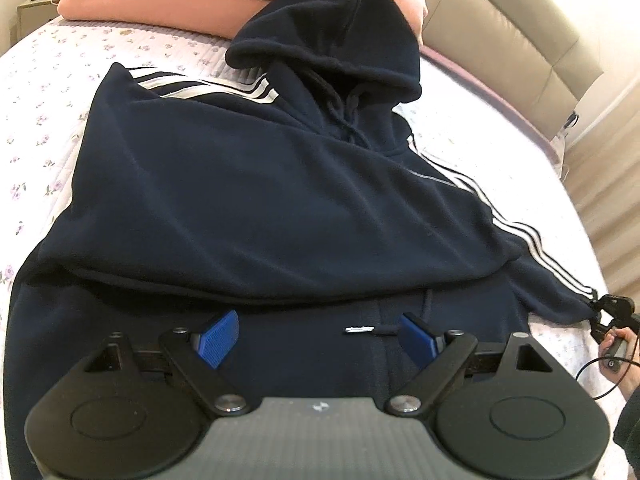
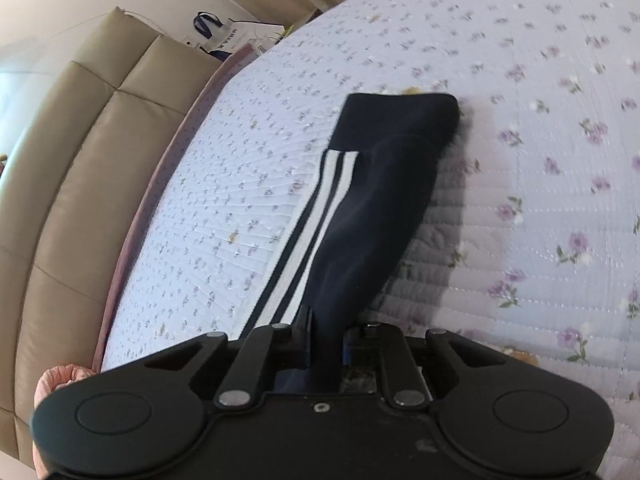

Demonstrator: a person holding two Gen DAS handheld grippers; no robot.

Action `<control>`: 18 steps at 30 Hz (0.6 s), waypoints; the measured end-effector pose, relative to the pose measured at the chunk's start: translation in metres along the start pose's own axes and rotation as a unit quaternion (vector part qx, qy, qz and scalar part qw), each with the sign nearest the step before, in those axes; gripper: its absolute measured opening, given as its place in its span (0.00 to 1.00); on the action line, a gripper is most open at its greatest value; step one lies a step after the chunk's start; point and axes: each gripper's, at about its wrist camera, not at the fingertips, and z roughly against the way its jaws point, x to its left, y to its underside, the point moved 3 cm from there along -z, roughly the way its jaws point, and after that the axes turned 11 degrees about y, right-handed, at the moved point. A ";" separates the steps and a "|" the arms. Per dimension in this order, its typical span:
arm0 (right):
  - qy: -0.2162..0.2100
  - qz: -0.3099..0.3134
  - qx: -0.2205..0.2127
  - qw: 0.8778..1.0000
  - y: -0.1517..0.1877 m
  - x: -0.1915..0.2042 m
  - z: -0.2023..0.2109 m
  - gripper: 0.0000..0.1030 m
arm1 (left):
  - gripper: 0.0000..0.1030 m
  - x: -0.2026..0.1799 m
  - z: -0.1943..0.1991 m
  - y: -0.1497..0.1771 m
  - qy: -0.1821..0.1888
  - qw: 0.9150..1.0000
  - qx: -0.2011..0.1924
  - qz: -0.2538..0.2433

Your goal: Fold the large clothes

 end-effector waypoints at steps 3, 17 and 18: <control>0.009 0.009 0.000 1.000 -0.004 0.005 0.000 0.13 | 0.86 0.000 0.001 0.000 -0.011 1.000 0.003 0.001; -0.109 0.131 -0.079 0.982 -0.006 0.137 0.108 0.10 | 0.86 0.015 0.006 -0.001 -0.076 0.996 0.027 0.032; -0.136 0.138 -0.091 0.977 0.000 0.152 0.125 0.09 | 0.86 0.016 0.009 -0.002 -0.076 0.996 0.021 0.032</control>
